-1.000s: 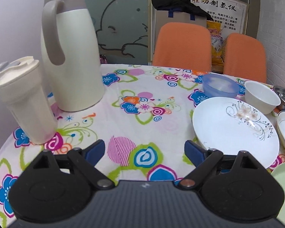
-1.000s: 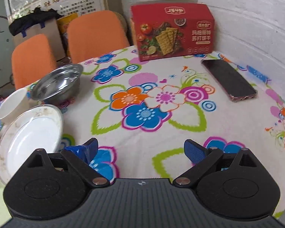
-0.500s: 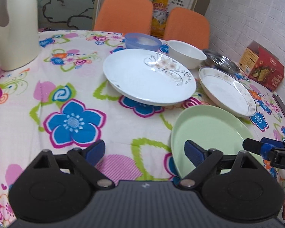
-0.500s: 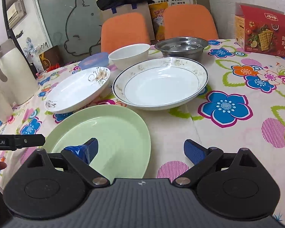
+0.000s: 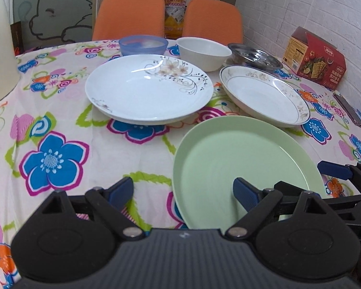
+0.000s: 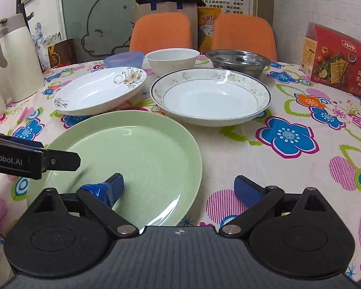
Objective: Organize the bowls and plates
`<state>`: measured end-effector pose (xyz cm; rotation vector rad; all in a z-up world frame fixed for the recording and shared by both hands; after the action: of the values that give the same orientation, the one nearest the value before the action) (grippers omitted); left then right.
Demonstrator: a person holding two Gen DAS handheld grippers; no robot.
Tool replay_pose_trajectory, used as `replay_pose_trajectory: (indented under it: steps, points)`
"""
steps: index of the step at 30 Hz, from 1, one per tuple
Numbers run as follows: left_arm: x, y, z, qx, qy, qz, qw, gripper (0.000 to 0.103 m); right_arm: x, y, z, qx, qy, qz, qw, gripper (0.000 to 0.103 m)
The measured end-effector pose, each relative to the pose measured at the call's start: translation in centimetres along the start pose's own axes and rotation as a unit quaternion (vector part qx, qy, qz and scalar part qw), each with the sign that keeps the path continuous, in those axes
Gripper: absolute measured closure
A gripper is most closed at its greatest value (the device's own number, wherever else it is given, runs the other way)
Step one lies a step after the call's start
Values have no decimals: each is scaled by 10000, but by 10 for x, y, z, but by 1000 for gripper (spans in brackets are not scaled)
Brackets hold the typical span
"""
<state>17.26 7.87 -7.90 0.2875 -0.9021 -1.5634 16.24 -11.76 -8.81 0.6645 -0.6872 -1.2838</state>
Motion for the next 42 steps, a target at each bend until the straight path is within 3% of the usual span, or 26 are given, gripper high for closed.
replay_pose_trajectory:
  steps: [3,6,16,19,26,27,32,42]
  points:
    - [7,-1,-2,-46,-78,-25,10000,14,-3,3,0,-154,-114,16,9998,18]
    - [14,-1,-6,-194,-97,-211,9995,14,-9,0,4,-87,135,178,9997,18]
    - [24,-4,-12,-468,251,-358,9979,16,-8,-3,5,41,310,266,9992,15]
    - [29,-1,-11,-409,168,-376,9983,35,-11,-1,3,85,293,223,9993,17]
    - [17,2,-2,-264,268,-245,9990,57,-27,-6,15,331,471,282,9979,28]
    - [16,1,0,-261,275,-192,9991,67,-27,-5,18,312,498,201,9981,29]
    - [2,0,22,-112,262,65,9996,68,-45,3,37,460,582,114,9972,29]
    - [-64,-19,78,-9,1082,505,9928,68,-123,5,39,348,1400,297,9891,28]
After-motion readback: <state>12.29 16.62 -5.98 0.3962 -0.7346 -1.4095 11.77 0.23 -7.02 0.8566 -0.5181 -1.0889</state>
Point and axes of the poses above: each gripper's, at about its wrist camera, not at the fingertips, and z roughly against the way its jaws point, x to its right, y to its top, the point moved 7 cm from there along -z, roughly the way its jaws point, and after that the axes turned 13 degrees about -y, right-handed, at the moved point
